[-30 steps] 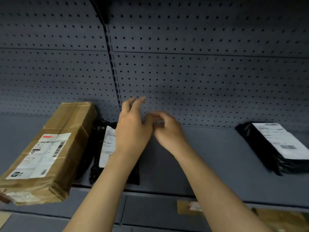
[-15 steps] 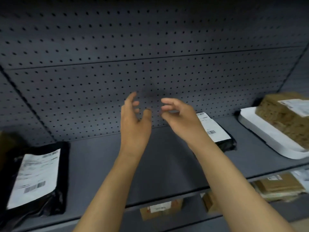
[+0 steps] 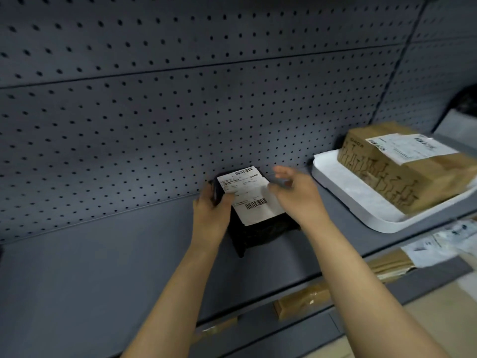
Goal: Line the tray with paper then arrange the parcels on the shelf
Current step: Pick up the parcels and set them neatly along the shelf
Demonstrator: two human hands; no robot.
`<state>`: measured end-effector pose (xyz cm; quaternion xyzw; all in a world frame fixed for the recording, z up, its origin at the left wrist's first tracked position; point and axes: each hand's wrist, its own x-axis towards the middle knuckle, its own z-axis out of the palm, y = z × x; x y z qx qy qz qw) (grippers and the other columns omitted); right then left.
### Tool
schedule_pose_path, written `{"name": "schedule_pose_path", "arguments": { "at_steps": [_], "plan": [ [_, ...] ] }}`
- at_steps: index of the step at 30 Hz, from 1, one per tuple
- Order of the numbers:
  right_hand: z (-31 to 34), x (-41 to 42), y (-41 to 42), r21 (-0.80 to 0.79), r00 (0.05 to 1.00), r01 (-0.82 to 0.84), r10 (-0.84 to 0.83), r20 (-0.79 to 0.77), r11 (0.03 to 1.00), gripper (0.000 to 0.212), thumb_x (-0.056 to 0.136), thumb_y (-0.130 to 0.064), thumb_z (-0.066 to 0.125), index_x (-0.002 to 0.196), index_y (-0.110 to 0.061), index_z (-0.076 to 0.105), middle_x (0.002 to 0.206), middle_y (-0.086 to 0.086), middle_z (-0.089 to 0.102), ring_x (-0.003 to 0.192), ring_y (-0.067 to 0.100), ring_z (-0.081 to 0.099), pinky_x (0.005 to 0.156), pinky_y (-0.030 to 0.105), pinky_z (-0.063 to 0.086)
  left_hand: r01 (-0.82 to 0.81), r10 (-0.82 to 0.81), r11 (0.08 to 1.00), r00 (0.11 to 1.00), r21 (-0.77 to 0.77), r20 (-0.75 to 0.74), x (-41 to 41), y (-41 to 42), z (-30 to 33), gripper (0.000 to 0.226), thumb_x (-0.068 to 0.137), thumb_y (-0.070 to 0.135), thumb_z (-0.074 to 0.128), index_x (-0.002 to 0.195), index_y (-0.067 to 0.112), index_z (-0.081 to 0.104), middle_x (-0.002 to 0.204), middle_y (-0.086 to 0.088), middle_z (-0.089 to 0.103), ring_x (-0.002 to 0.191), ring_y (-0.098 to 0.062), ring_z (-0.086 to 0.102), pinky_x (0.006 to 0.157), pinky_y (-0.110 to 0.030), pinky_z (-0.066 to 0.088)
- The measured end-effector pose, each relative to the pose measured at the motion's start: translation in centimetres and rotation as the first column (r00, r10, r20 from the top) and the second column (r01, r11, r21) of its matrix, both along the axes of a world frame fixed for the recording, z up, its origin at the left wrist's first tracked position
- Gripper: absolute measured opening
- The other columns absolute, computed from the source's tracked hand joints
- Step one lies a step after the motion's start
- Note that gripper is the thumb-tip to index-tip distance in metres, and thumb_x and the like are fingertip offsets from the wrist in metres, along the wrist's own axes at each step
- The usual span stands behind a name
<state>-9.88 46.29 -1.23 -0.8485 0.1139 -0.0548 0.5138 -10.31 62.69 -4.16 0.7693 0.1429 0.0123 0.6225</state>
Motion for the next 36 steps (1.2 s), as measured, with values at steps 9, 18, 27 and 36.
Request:
{"name": "schedule_pose_path", "arguments": {
  "at_steps": [9, 18, 27, 36],
  "plan": [
    [-2.4, 0.5, -0.2, 0.093, 0.994, -0.064, 0.073, -0.086, 0.994, 0.03, 0.087, -0.01, 0.059, 0.106, -0.025, 0.078, 0.091, -0.008, 0.078, 0.091, 0.016, 0.074, 0.077, 0.025, 0.055, 0.034, -0.045, 0.994, 0.993, -0.106, -0.11, -0.3, -1.0, -0.6, 0.019, 0.093, 0.034, 0.059, 0.108, 0.039, 0.07, 0.121, 0.002, 0.073, 0.113, -0.018, 0.069, 0.101, -0.039, 0.054],
    [2.1, -0.8, 4.2, 0.197, 0.994, -0.108, 0.103, 0.036, 0.974, 0.028, 0.091, -0.011, 0.063, 0.114, -0.025, 0.071, 0.087, -0.019, 0.066, 0.079, -0.003, 0.062, 0.068, 0.013, 0.048, -0.031, 0.026, 0.984, 0.999, -0.178, -0.027, -1.6, 3.8, 3.2, 0.017, 0.104, 0.024, 0.051, 0.112, 0.031, 0.064, 0.101, 0.013, 0.069, 0.093, -0.004, 0.065, 0.074, -0.02, 0.052],
    [4.4, -2.8, 15.0, 0.235, 0.963, -0.265, 0.244, 0.115, 0.935, 0.032, 0.089, -0.015, 0.065, 0.118, -0.029, 0.068, 0.095, -0.019, 0.065, 0.091, 0.002, 0.064, 0.068, 0.018, 0.046, -0.099, 0.103, 0.993, 0.993, -0.071, 0.056, -5.9, 14.6, 7.3, 0.02, 0.099, 0.026, 0.054, 0.109, 0.036, 0.069, 0.111, 0.01, 0.075, 0.111, -0.018, 0.07, 0.099, -0.039, 0.056],
    [5.2, -6.5, 29.1, 0.176, 0.862, -0.506, 0.491, 0.124, 0.844, 0.037, 0.09, -0.018, 0.063, 0.124, -0.031, 0.067, 0.078, -0.029, 0.068, 0.071, -0.012, 0.061, 0.064, 0.009, 0.046, -0.299, 0.29, 0.945, 0.953, 0.131, 0.088, -12.2, 28.4, 9.7, 0.047, 0.091, 0.032, 0.058, 0.138, 0.032, 0.059, 0.123, 0.009, 0.073, 0.112, -0.018, 0.068, 0.101, -0.039, 0.053]
  ]
}}
